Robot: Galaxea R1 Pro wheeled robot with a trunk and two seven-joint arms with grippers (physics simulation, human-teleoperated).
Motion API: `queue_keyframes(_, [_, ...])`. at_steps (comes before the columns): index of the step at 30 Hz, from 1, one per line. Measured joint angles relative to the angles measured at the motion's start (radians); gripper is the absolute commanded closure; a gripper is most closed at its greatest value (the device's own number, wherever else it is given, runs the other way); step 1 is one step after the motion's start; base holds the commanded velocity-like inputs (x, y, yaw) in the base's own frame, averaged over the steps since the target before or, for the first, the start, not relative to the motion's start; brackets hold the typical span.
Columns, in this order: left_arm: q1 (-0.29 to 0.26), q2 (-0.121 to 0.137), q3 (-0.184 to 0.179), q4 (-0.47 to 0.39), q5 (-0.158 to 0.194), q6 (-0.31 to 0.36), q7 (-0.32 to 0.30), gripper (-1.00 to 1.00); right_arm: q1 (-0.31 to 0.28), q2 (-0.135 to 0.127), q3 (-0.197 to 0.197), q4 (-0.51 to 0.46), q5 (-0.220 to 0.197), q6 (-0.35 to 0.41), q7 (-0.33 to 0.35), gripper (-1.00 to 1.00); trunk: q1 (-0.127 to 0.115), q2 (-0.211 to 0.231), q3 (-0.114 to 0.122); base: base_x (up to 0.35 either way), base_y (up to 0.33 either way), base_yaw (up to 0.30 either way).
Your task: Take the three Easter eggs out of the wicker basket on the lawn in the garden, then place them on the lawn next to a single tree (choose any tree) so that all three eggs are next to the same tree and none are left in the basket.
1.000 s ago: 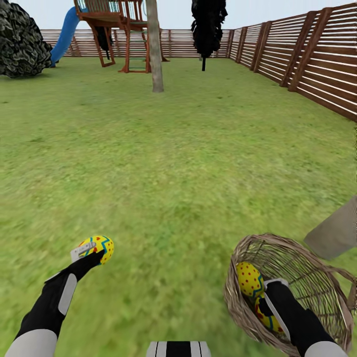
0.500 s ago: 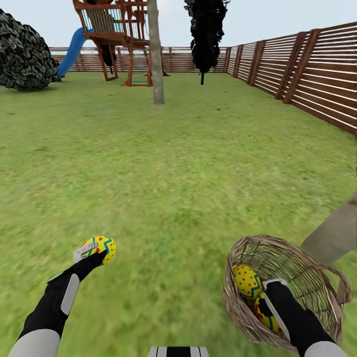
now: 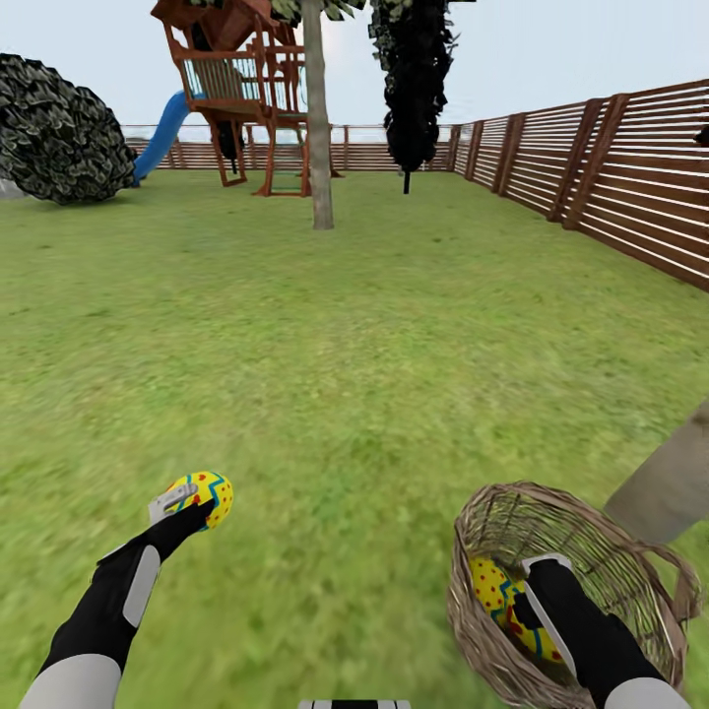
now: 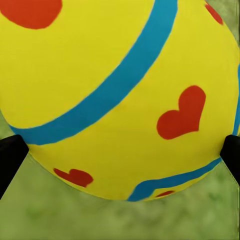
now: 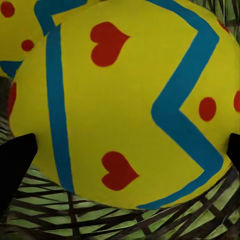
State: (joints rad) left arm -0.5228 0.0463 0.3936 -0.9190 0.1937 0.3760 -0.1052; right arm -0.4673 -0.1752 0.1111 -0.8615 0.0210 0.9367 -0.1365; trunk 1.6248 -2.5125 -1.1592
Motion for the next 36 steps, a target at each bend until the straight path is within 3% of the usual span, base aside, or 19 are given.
queue_keyframes(6, [0.0,0.0,-0.012,0.04,-0.002,0.012,0.01,1.0,0.0,-0.003,-0.004,-0.03,0.011,0.001,-0.006,1.0,-0.003,0.001,0.023,0.0,0.0,-0.021])
queue_keyframes(8, [0.0,0.001,-0.085,0.042,-0.012,0.063,0.012,1.0,0.0,-0.003,0.002,-0.101,0.004,0.002,-0.003,1.0,-0.004,0.002,0.031,0.0,0.0,0.0])
queue_keyframes(10, [0.0,0.002,-0.106,0.042,-0.026,0.129,0.014,1.0,0.002,0.0,0.007,-0.117,0.002,-0.079,-0.002,1.0,-0.004,0.002,0.039,0.0,0.0,0.0])
queue_keyframes(11, [0.0,0.001,-0.108,0.043,-0.049,0.152,0.013,1.0,0.003,0.003,0.011,-0.116,0.002,-0.117,0.0,1.0,-0.005,0.003,0.043,0.0,0.0,0.0])
queue_keyframes(12, [0.0,0.002,-0.108,0.046,-0.097,0.177,0.011,1.0,0.004,0.004,0.012,-0.115,0.0,-0.133,0.014,1.0,-0.005,0.003,0.046,0.0,0.0,0.0])
queue_keyframes(13, [0.0,0.003,-0.108,0.043,-0.135,0.219,0.012,1.0,0.004,0.004,0.011,-0.115,0.0,-0.126,0.032,1.0,-0.006,0.003,0.05,0.0,0.0,0.0])
queue_keyframes(14, [0.0,0.003,-0.108,0.041,-0.177,0.301,0.013,1.0,0.005,0.005,0.008,-0.115,-0.001,-0.094,0.044,1.0,-0.006,0.003,0.054,0.0,0.0,0.0])
queue_keyframes(15, [0.001,0.002,-0.108,0.044,-0.194,0.348,0.014,1.0,0.005,0.007,0.005,-0.114,-0.001,-0.074,0.049,1.0,-0.007,0.004,0.058,0.0,0.0,0.0])
queue_keyframes(22, [0.003,0.002,-0.105,0.039,-0.206,0.403,0.014,1.0,0.004,0.023,0.007,-0.09,-0.001,-0.059,0.051,1.0,-0.01,0.005,0.085,0.0,0.0,0.0])
queue_keyframes(25, [0.003,0.003,-0.108,0.034,-0.206,0.466,0.014,1.0,0.005,0.026,0.006,-0.071,0.001,-0.061,0.05,1.0,-0.011,0.006,0.097,0.0,0.0,0.0])
queue_keyframes(30, [0.003,-0.002,-0.105,0.039,-0.229,0.475,0.018,1.0,0.004,0.018,0.002,-0.067,0.001,-0.057,0.049,1.0,-0.013,0.007,0.116,0.0,0.0,-0.014])
queue_keyframes(36, [0.003,-0.015,-0.105,0.041,-0.231,0.475,0.018,1.0,0.005,0.015,0.001,-0.066,0.0,-0.057,0.049,1.0,-0.016,0.008,0.141,0.0,0.0,-0.269])
